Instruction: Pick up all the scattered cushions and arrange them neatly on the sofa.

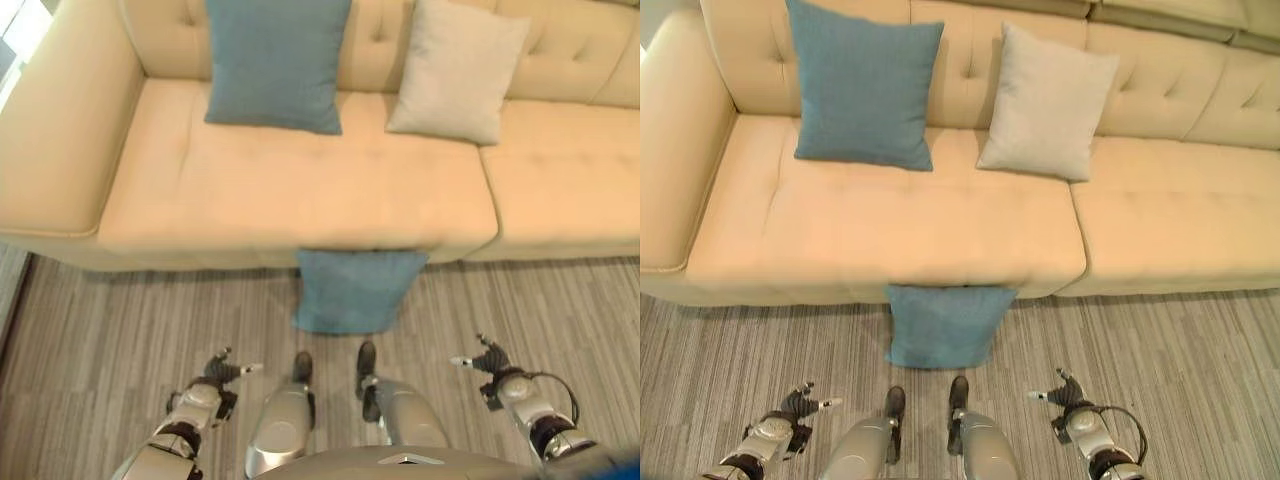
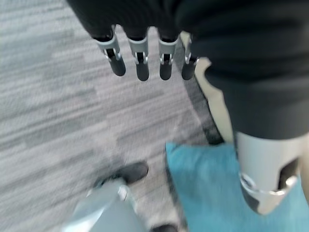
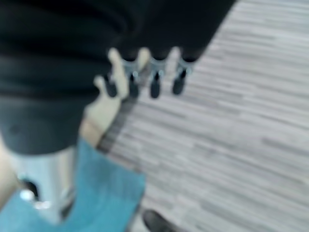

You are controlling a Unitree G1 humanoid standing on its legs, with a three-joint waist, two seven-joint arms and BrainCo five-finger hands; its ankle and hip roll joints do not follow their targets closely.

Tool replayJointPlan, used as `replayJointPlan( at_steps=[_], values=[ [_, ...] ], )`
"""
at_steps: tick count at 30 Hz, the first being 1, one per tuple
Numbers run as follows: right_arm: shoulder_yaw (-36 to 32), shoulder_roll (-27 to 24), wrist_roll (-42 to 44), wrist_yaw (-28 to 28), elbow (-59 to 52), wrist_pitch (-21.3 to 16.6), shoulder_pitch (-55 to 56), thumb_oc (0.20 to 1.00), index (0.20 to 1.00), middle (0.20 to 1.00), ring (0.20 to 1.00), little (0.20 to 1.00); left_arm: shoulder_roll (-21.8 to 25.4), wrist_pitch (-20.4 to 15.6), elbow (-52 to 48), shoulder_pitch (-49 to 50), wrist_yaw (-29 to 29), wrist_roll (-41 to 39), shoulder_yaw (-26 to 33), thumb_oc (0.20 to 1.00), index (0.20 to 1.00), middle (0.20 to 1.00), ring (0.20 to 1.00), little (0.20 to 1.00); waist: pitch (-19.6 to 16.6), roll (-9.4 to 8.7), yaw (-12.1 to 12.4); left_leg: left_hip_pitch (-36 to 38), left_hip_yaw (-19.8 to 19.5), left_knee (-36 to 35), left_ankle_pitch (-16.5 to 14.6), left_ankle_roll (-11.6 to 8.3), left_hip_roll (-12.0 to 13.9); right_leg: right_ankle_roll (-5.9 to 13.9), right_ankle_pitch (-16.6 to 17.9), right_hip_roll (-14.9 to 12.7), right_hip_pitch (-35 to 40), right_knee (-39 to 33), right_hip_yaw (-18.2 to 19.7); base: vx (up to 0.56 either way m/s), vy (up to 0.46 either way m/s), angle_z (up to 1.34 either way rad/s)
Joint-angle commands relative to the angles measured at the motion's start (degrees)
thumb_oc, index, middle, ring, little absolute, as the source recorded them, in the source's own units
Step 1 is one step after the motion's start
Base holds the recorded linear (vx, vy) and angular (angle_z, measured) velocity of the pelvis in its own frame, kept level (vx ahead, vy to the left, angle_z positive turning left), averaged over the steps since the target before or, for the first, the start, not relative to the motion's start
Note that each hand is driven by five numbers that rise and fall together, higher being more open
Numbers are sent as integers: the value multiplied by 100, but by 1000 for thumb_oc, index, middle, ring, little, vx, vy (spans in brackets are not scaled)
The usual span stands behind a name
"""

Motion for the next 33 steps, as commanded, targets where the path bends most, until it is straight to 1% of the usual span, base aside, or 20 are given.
replayJointPlan(
  at_steps=[1, 3, 4, 5, 6, 7, 9, 10, 11, 12, 13, 14, 17, 18, 19, 23, 26, 30, 31, 33],
  values=[
    [-14, -158, 343, -406, -235, -166, -5, 1000, 1000, 1000, 1000, 1000, -93, -315, -267, 51, 423, -491, 150, 1000, 1000, 1000, 1000, 1000, -81, 92, -32, -520, -60, 665, -507, -95, 75, 313, -533, -246, 31, 532, 117, -144, -23, 4],
    [-71, -176, 483, -592, -314, -203, -156, 1000, 1000, 1000, 1000, 1000, -107, -408, -496, -76, 567, -796, 159, 1000, 1000, 1000, 1000, 1000, -26, 131, -57, -863, -69, 768, -494, -90, 71, 303, -530, -267, -337, 653, 143, -76, -27, 2],
    [-109, -183, 661, -766, -453, -274, -334, 1000, 1000, 1000, 1000, 1000, -160, -523, -712, -260, 691, -1140, 119, 1000, 1000, 1000, 1000, 1000, 40, 171, -89, -1161, -85, 950, -666, -112, 96, 314, -682, -240, -672, 843, 173, -36, -26, -4],
    [-110, -183, 662, -766, -452, -274, -336, 1000, 1000, 1000, 1000, 1000, -160, -523, -711, -263, 691, -1141, 118, 1000, 1000, 1000, 1000, 1000, 27, 173, -91, -1183, -87, 961, -669, -112, 97, 314, -684, -240, -693, 850, 172, -79, -25, -12],
    [-123, -208, 780, -973, -633, -312, -583, 1000, 1000, 1000, 1000, 1000, -218, -626, -931, -538, 776, -1482, 52, 1000, 1000, 1000, 1000, 1000, 107, 208, -144, -1710, -71, 1216, -667, -110, 129, 306, -669, -250, -1227, 1077, 158, -133, -2, -11],
    [-132, -210, 807, -1056, -696, -326, -674, 1000, 1000, 1000, 1000, 1000, -231, -645, -1042, -627, 823, -1548, 22, 1000, 1000, 1000, 1000, 1000, 88, 228, -167, -1945, -63, 1312, -666, -102, 133, 297, -680, -257, -1433, 1145, 169, -158, -15, -11],
    [-84, -211, 888, -1321, -750, -414, -1041, 1000, 1000, 1000, 1000, 1000, -272, -707, -1133, -1052, 972, -1729, -129, 1000, 1000, 1000, 1000, 1000, 74, 306, -234, -2684, -131, 1684, -694, -78, 133, 260, -747, -255, -2190, 1547, 190, -96, -31, -8],
    [-68, -212, 904, -1403, -761, -426, -1173, 1000, 1000, 1000, 1000, 1000, -282, -688, -1152, -1205, 1002, -1747, -183, 1000, 1000, 1000, 1000, 1000, 74, 331, -265, -2949, -156, 1842, -710, -72, 139, 241, -776, -261, -2453, 1716, 187, -60, -30, -9],
    [-68, -213, 904, -1403, -757, -427, -1180, 1000, 1000, 1000, 1000, 1000, -282, -688, -1148, -1213, 1002, -1748, -182, 1000, 1000, 1000, 1000, 1000, 52, 335, -270, -2992, -160, 1866, -718, -72, 140, 241, -783, -262, -2491, 1735, 184, -40, -22, -2],
    [-55, -212, 939, -1472, -752, -447, -1324, 1000, 1000, 1000, 1000, 1000, -271, -681, -1151, -1373, 1064, -1721, -251, 1000, 1000, 1000, 1000, 1000, 68, 354, -288, -3178, -174, 1948, -725, -73, 130, 227, -815, -268, -2692, 1850, 191, -57, -8, 2],
    [-48, -248, 991, -1625, -778, -465, -1598, 1000, 1000, 1000, 1000, 1000, -271, -657, -1162, -1668, 1145, -1720, -349, 1000, 1000, 1000, 1000, 1000, 63, 388, -337, -3674, -229, 2230, -753, -63, 111, 201, -859, -265, -3181, 2151, 242, -56, -8, 6],
    [-49, -249, 992, -1626, -776, -465, -1603, 1000, 1000, 1000, 1000, 1000, -272, -657, -1157, -1676, 1145, -1720, -349, 1000, 1000, 1000, 1000, 1000, 37, 393, -339, -3722, -232, 2255, -761, -63, 112, 200, -867, -265, -3225, 2172, 240, -41, -20, 5],
    [-54, -311, 1107, -1855, -804, -540, -2049, 1000, 1000, 1000, 1000, 1000, -259, -666, -1147, -2157, 1320, -1734, -468, 1000, 1000, 1000, 1000, 1000, -14, 451, -393, -4351, -266, 2529, -801, -64, 96, 168, -962, -273, -3890, 2518, 271, -7, -11, 3],
    [-42, -309, 1137, -1969, -860, -592, -2221, 1000, 1000, 1000, 1000, 1000, -254, -666, -1179, -2359, 1440, -1693, -528, 1000, 1000, 1000, 1000, 1000, -32, 476, -405, -4648, -282, 2637, -836, -47, 88, 162, -1014, -272, -4215, 2676, 314, 6, 8, 3],
    [-27, -364, 1201, -2107, -879, -630, -2464, 1000, 1000, 1000, 1000, 1000, -224, -676, -1186, -2614, 1570, -1649, -599, 1000, 1000, 1000, 1000, 1000, -6, 500, -436, -5040, -292, 2921, -893, -30, 78, 163, -1051, -281, -4625, 2994, 350, 0, 0, 0],
    [0, -406, 1254, -2283, -965, -683, -2827, 1000, 1000, 1000, 1000, 1000, -270, -711, -1157, -2922, 1702, -1895, -594, 1000, 1000, 1000, 1000, 1000, -73, 500, -477, -5702, -319, 3252, -966, -1, 20, 132, -1137, -265, -5313, 3390, 416, 38, -7, 2],
    [-1, -442, 1318, -2367, -1031, -723, -3005, 1000, 1000, 1000, 1000, 1000, -253, -742, -1175, -3178, 1750, -2029, -625, 1000, 1000, 1000, 1000, 1000, -115, 506, -498, -6000, -313, 3340, -973, -2, -17, 126, -1169, -250, -5662, 3552, 434, 18, 5, 2],
    [52, -509, 1340, -2488, -1149, -786, -3216, 1000, 1000, 1000, 1000, 1000, -129, -725, -1169, -3624, 1785, -1997, -800, 1000, 1000, 1000, 1000, 1000, -131, 491, -560, -6359, -311, 3352, -947, 3, -56, 141, -1130, -206, -6078, 3616, 452, 10, -2, -3],
    [107, -575, 1393, -2491, -1168, -830, -3382, 1000, 1000, 1000, 1000, 1000, -67, -725, -1137, -3914, 1773, -1978, -938, 1000, 1000, 1000, 1000, 1000, -138, 476, -598, -6580, -322, 3401, -918, -3, -81, 169, -1074, -180, -6283, 3641, 454, 12, -25, -6],
    [178, -613, 1508, -2446, -1172, -892, -3548, 1000, 1000, 1000, 1000, 1000, -49, -732, -1154, -4181, 1745, -2024, -1015, 1000, 1000, 1000, 1000, 1000, -137, 491, -632, -6861, -329, 3459, -859, -22, -84, 194, -1019, -185, -6532, 3709, 448, 0, -18, -3]
  ],
)
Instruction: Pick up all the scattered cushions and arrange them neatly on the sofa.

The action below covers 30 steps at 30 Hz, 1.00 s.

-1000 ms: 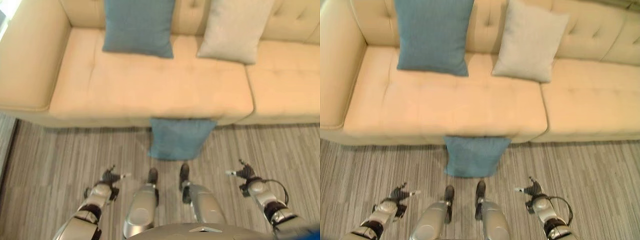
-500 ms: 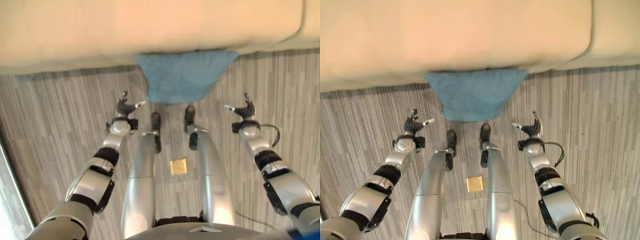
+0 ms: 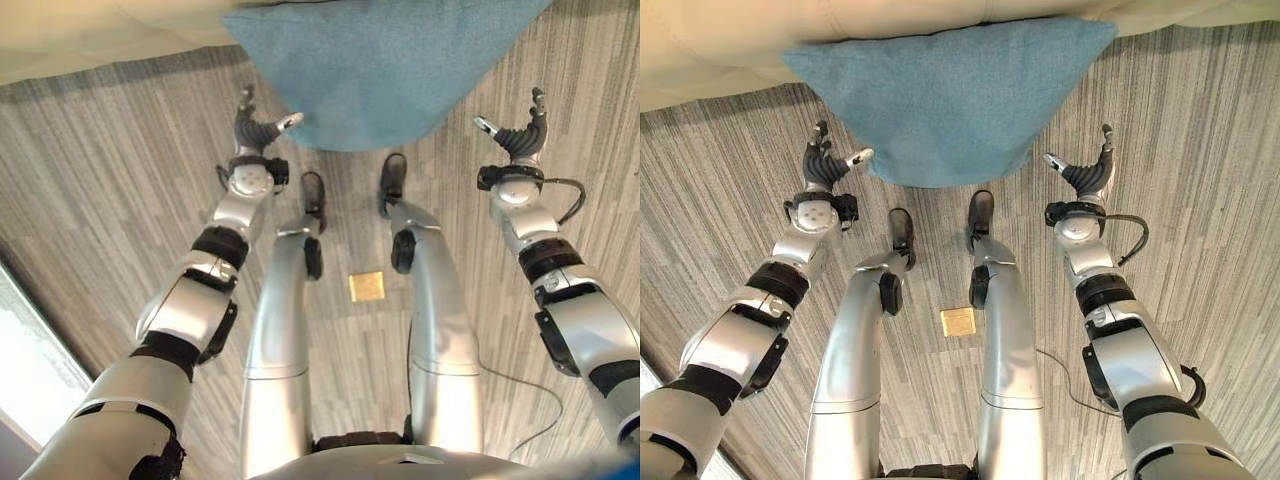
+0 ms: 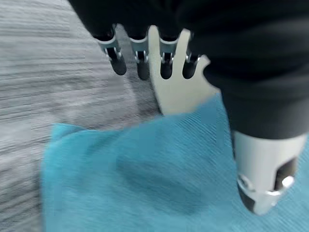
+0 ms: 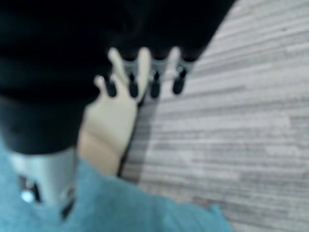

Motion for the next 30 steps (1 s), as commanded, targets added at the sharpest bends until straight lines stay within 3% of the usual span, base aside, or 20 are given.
replayJointPlan(
  at_steps=[1, 12, 24, 25, 26, 27, 28, 30],
  values=[
    [230, -34, 224, -118, -165, -341, 480, 1000, 1000, 1000, 1000, 1000, -138, -185, 7, 507, 14, -50, 39, 1000, 1000, 1000, 1000, 1000, -899, 167, -110, -293, -562, -303, -142, 5, -208, 465, -425, -98, 199, 6, 12, 0, 0, 0],
    [904, -21, 454, -2, -113, -397, -653, 1000, 1000, 1000, 1000, 1000, -130, -192, -30, -438, 56, -34, -437, 1000, 1000, 1000, 1000, 1000, -867, 235, -42, -888, -552, -194, 3, -40, -234, 509, -324, -89, -425, 212, 11, -1, -6, 0],
    [1674, 269, 605, 280, 336, -229, -1581, 1000, 1000, 1000, 1000, 1000, -213, -251, -353, -834, 156, -67, -647, 1000, 1000, 1000, 1000, 1000, -607, 361, 153, -897, -562, -185, 133, -90, -297, 511, -291, -96, -449, 331, -46, -7, -20, 3],
    [1724, 314, 621, 314, 307, -219, -1620, 715, 715, 715, 715, 715, -214, -268, -399, -866, 160, -98, -658, 1000, 1000, 1000, 1000, 1000, -590, 369, 170, -897, -560, -176, 144, -91, -306, 515, -282, -92, -449, 350, -50, -5, -23, 5],
    [1755, 340, 629, 339, 281, -225, -1631, 401, 401, 401, 401, 401, -202, -288, -423, -877, 166, -115, -636, 947, 947, 947, 947, 947, -581, 378, 176, -897, -567, -169, 153, -97, -306, 515, -277, -85, -449, 361, -56, -1, -21, 5],
    [1786, 363, 654, 368, 230, -256, -1650, 200, 200, 200, 200, 200, -179, -310, -484, -886, 172, -131, -643, 570, 570, 570, 570, 570, -566, 385, 182, -897, -561, -146, 162, -103, -308, 509, -279, -78, -449, 377, -63, 6, -16, 4],
    [1838, 435, 709, 436, 185, -303, -1688, 200, 200, 200, 200, 200, -167, -350, -517, -930, 175, -160, -623, 200, 200, 200, 200, 200, -573, 390, 195, -897, -561, -138, 182, -115, -305, 508, -271, -65, -449, 400, -67, 0, 0, 0],
    [1847, 466, 692, 465, 117, -327, -1676, 200, 200, 200, 200, 200, -168, -376, -575, -921, 194, -185, -582, 200, 200, 200, 200, 200, -588, 390, 195, -897, -563, -132, 191, -119, -301, 502, -275, -62, -449, 410, -76, 0, 0, 0]
  ],
)
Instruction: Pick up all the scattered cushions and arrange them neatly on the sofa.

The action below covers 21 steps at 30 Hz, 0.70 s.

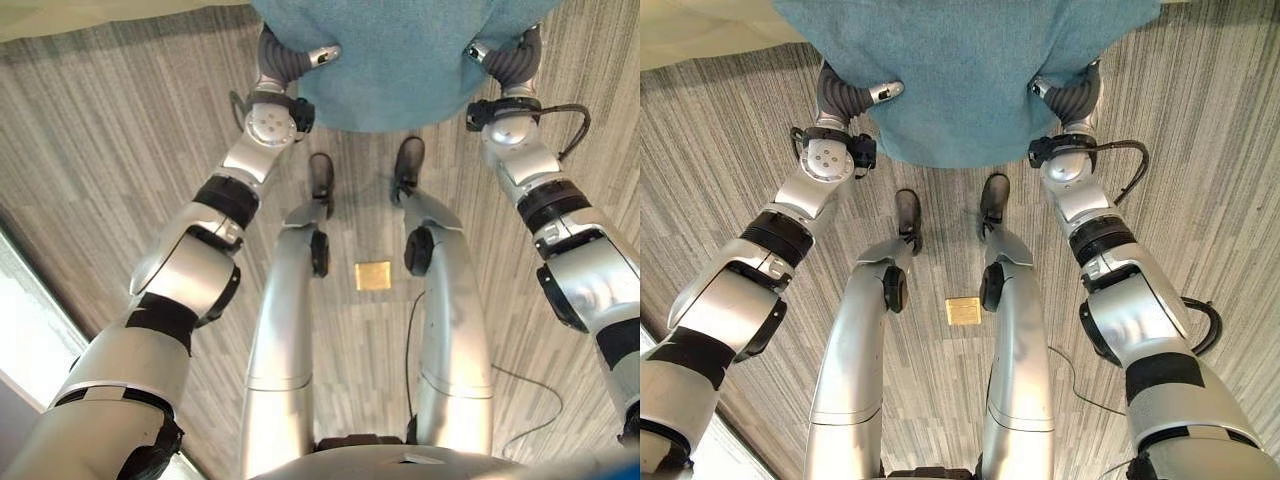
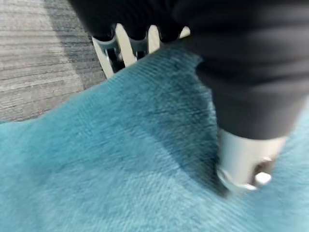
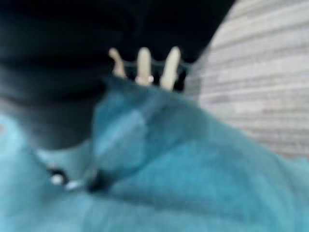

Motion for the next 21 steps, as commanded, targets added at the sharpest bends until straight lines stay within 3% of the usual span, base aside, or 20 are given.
replayJointPlan(
  at_steps=[1, 13, 16, 18, 21],
  values=[
    [536, 525, -25, 408, -347, -265, -60, 200, 200, 200, 200, 200, -263, -440, -453, 215, 88, -133, 274, 200, 200, 200, 200, 200, -512, 362, -94, -184, -559, -262, 28, -20, -304, 564, -370, -43, 314, 211, -97, 0, 0, 0],
    [21, 271, -73, 419, -1303, -586, 352, 200, 200, 200, 200, 200, -288, -725, -1160, 611, 58, -400, 694, 200, 200, 200, 200, 200, -1194, 414, -134, -30, -617, -872, 200, -71, -245, 605, -302, 44, 510, -322, -264, -4, -1, 0],
    [-367, 292, -122, 443, -1781, -764, 856, 200, 200, 200, 200, 200, -310, -696, -1512, 1016, -40, -58, 771, 200, 200, 200, 200, 200, -1317, 449, -187, 570, -637, -1427, 283, -101, -197, 619, -284, 65, 1073, -750, -299, -49, -29, 4],
    [-774, 420, -320, 531, -2347, -816, 1780, 200, 200, 200, 200, 200, -468, -595, -1982, 1593, -157, 560, 735, 200, 200, 200, 200, 200, -1340, 464, -286, 1640, -797, -2144, 392, -174, -170, 630, -195, 14, 2084, -1426, -356, -127, -87, 5],
    [-1061, 406, -743, 581, -3060, -781, 2596, 200, 200, 200, 200, 200, -600, -649, -2675, 2210, -253, 866, 791, 200, 200, 200, 200, 200, -1415, 418, -351, 2793, -893, -2900, 505, -276, -125, 647, -70, -48, 3149, -2157, -458, -70, -79, 16]
  ],
)
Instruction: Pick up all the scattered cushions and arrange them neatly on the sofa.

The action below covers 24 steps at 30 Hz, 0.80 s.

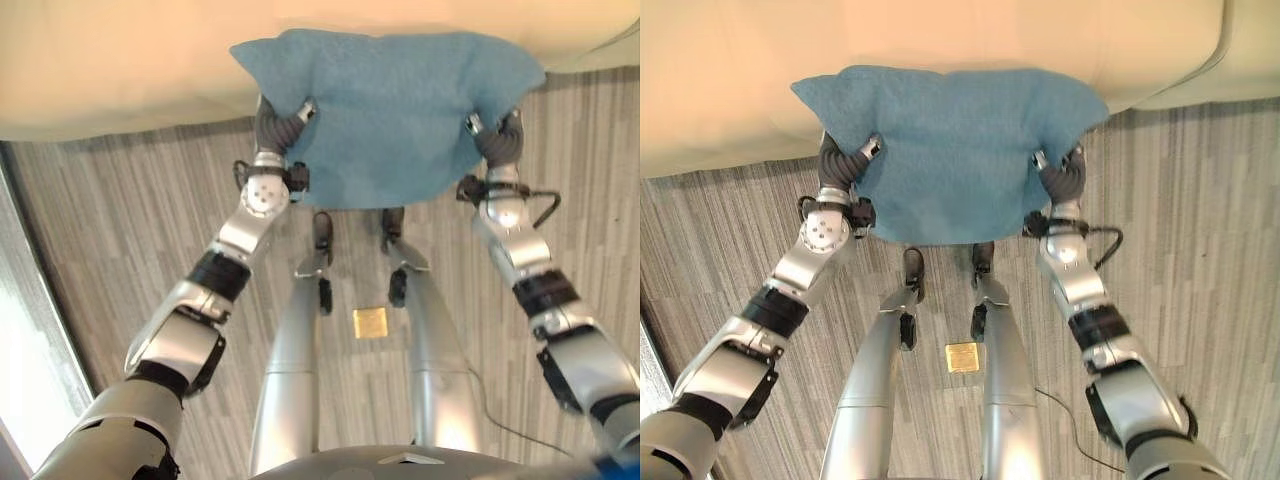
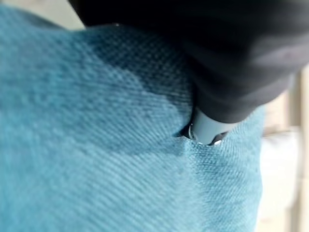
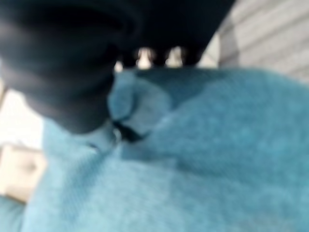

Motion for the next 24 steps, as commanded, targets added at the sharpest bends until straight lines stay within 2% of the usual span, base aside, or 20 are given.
replayJointPlan(
  at_steps=[1, 4, 5, 12, 13, 17, 21, 22, 23, 24],
  values=[
    [301, 207, -579, 186, -14, -569, -776, 200, 200, 200, 200, 200, -332, -646, -62, -507, -273, 415, -98, 200, 200, 200, 200, 200, -646, 115, -76, 165, -448, -188, -475, -83, 3, 457, -666, -135, 387, 264, -18, 5, -45, 3],
    [150, 238, -662, 232, -328, -596, -397, 200, 200, 200, 200, 200, -327, -669, -340, -190, -314, 455, -23, 200, 200, 200, 200, 200, -739, 88, -84, 708, -473, -496, -426, -128, 7, 469, -624, -129, 880, -29, -68, -8, -22, -4],
    [87, 254, -681, 278, -456, -595, -198, 200, 200, 200, 200, 200, -341, -686, -511, 5, -360, 450, -7, 200, 200, 200, 200, 200, -754, 56, -89, 933, -453, -667, -233, -124, 4, 440, -439, -161, 1085, -189, -136, -36, -17, -2],
    [-242, 256, -980, 503, -1036, -527, 1057, 200, 200, 200, 200, 200, -389, -759, -1216, 1257, -598, 405, 217, 200, 200, 200, 200, 200, -972, -77, -84, 2886, -415, -1428, -233, -165, 97, 459, -386, -120, 3009, -1116, -215, 97, -19, -3],
    [-344, 199, -1065, 566, -1166, -503, 1373, 200, 200, 200, 200, 200, -330, -749, -1387, 1588, -676, 389, 281, 200, 200, 200, 200, 200, -1037, -111, -82, 3349, -385, -1563, -249, -165, 122, 457, -378, -83, 3535, -1359, -192, 138, 0, -4],
    [-509, 105, -1173, 704, -1401, -442, 1844, 200, 200, 200, 200, 200, -195, -708, -1643, 2075, -776, 442, 447, 200, 200, 200, 200, 200, -1153, -158, -100, 3896, -343, -1674, -299, -167, 137, 459, -349, -8, 4145, -1653, -116, 119, 3, -4],
    [-607, 128, -1272, 847, -1576, -383, 2325, 200, 200, 200, 200, 200, -144, -640, -1851, 2562, -866, 542, 601, 200, 200, 200, 200, 200, -1288, -234, -124, 4261, -342, -1503, -461, -168, 135, 451, -319, 154, 4773, -2028, 137, 88, 1, -13],
    [-595, 136, -1286, 882, -1602, -384, 2430, 200, 200, 200, 200, 200, -137, -631, -1921, 2702, -875, 564, 634, 200, 200, 200, 200, 200, -1301, -261, -112, 4328, -376, -1383, -549, -153, 117, 430, -313, 200, 4894, -2065, 226, 69, 19, -26],
    [-588, 162, -1289, 953, -1626, -362, 2556, 200, 200, 200, 200, 200, -136, -586, -2009, 2912, -941, 582, 674, 200, 200, 200, 200, 200, -1296, -307, -50, 4373, -576, -1164, -639, -150, 56, 403, -317, 269, 5068, -2103, 351, 51, 19, -31],
    [-588, 164, -1289, 954, -1632, -359, 2565, 200, 200, 200, 200, 200, -134, -582, -2017, 2922, -942, 582, 674, 200, 200, 200, 200, 200, -1285, -306, -45, 4378, -574, -1135, -659, -149, 59, 403, -315, 273, 5090, -2111, 353, 14, 38, -40]
  ],
)
